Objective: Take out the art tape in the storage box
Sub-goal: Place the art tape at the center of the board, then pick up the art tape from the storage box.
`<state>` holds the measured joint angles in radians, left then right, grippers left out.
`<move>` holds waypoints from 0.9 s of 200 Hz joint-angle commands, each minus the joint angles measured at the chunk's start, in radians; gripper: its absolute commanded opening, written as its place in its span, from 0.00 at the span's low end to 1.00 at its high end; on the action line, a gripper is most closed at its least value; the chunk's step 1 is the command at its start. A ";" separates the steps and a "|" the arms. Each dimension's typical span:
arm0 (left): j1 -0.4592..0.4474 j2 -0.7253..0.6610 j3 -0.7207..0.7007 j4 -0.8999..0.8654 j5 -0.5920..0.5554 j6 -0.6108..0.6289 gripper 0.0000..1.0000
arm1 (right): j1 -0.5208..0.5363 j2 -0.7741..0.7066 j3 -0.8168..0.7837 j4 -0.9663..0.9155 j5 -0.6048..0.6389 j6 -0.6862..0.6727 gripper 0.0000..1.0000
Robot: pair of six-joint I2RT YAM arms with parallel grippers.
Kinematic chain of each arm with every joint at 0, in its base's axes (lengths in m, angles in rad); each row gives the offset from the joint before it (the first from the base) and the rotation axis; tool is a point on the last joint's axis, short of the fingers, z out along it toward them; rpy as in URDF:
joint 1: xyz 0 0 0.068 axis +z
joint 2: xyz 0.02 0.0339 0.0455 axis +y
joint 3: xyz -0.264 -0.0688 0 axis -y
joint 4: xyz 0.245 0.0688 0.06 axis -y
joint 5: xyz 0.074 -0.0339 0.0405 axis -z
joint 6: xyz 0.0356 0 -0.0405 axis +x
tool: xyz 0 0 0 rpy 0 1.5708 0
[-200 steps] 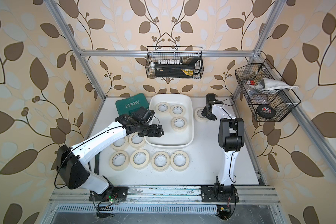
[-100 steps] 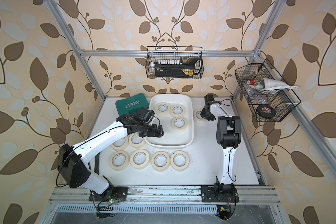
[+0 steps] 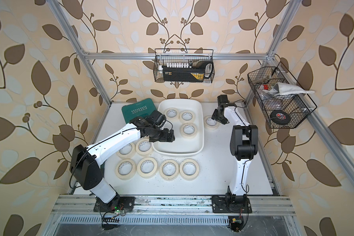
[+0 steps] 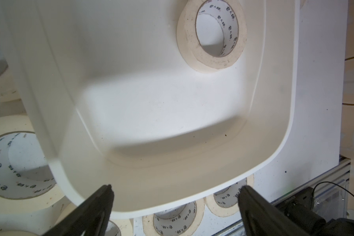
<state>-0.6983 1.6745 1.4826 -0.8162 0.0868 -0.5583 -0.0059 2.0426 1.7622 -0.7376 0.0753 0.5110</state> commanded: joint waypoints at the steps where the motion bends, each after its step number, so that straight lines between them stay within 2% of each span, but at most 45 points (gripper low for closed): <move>1: 0.019 0.038 0.076 -0.023 -0.017 0.002 0.99 | 0.004 -0.161 -0.035 -0.021 -0.071 -0.020 0.56; 67: 0.061 0.211 0.227 0.009 0.025 -0.013 0.99 | 0.059 -0.527 -0.332 -0.052 -0.156 -0.067 0.56; 108: 0.070 0.337 0.311 0.049 0.031 -0.006 0.94 | 0.112 -0.704 -0.497 -0.075 -0.185 -0.057 0.56; 180: 0.071 0.584 0.543 0.058 0.055 0.039 0.86 | 0.157 -0.801 -0.567 -0.135 -0.168 -0.043 0.56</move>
<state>-0.6338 2.2177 1.9518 -0.7734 0.1146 -0.5613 0.1432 1.2579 1.2160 -0.8406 -0.0940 0.4637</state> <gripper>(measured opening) 0.866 0.559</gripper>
